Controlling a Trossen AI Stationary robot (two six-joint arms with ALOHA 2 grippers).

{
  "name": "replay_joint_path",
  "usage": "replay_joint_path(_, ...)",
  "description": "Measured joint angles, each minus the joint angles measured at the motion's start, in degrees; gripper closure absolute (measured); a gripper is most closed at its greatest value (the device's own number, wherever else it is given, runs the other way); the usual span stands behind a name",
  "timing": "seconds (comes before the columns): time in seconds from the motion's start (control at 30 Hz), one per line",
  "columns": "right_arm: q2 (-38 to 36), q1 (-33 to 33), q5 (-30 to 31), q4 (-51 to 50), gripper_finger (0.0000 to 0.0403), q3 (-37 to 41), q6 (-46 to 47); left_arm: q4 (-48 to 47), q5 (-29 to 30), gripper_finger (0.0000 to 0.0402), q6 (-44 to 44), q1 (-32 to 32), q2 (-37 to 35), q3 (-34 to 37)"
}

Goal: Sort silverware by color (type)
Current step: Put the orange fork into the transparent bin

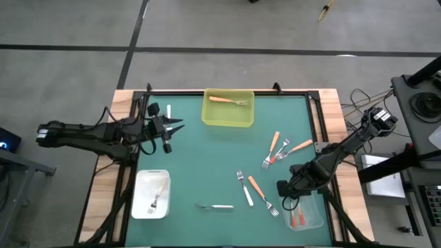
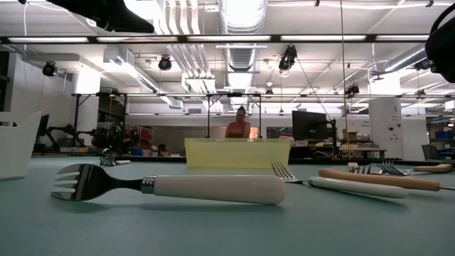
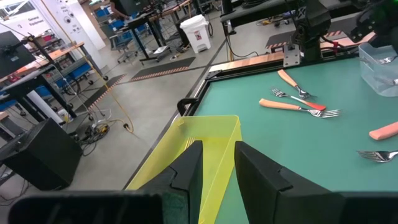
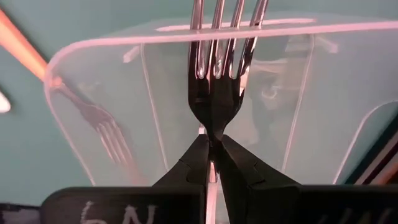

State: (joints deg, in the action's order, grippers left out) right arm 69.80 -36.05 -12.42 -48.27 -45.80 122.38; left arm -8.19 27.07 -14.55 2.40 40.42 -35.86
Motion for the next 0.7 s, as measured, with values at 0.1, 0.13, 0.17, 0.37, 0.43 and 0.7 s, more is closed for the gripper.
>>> replay_joint_path(0.1,0.0,0.1,-1.9,0.8,0.0390,0.0,-0.3,0.0,0.0,0.0326,0.0,0.0,0.0,0.0)
replay_joint_path(0.13,0.0,0.2,-3.0,1.0,0.0390,0.0,-0.5,0.0,0.0,0.0326,0.0,0.0,0.0,0.0)
replay_joint_path(0.17,0.0,0.3,-4.0,1.2,0.0390,0.0,-0.8,0.0,0.0,0.0326,0.0,0.0,0.0,0.0)
replay_joint_path(0.37,0.0,1.8,-6.2,1.6,0.0390,0.1,-3.5,0.0,0.0,0.0326,0.0,0.0,0.0,0.0)
replay_joint_path(0.43,0.0,2.6,-7.1,1.8,0.0390,0.1,-5.0,0.0,0.0,0.0326,0.0,0.0,0.0,0.0)
replay_joint_path(0.7,0.0,6.4,-13.1,1.9,0.0390,0.6,-10.6,0.0,0.0,0.0326,0.0,0.0,0.0,0.0)
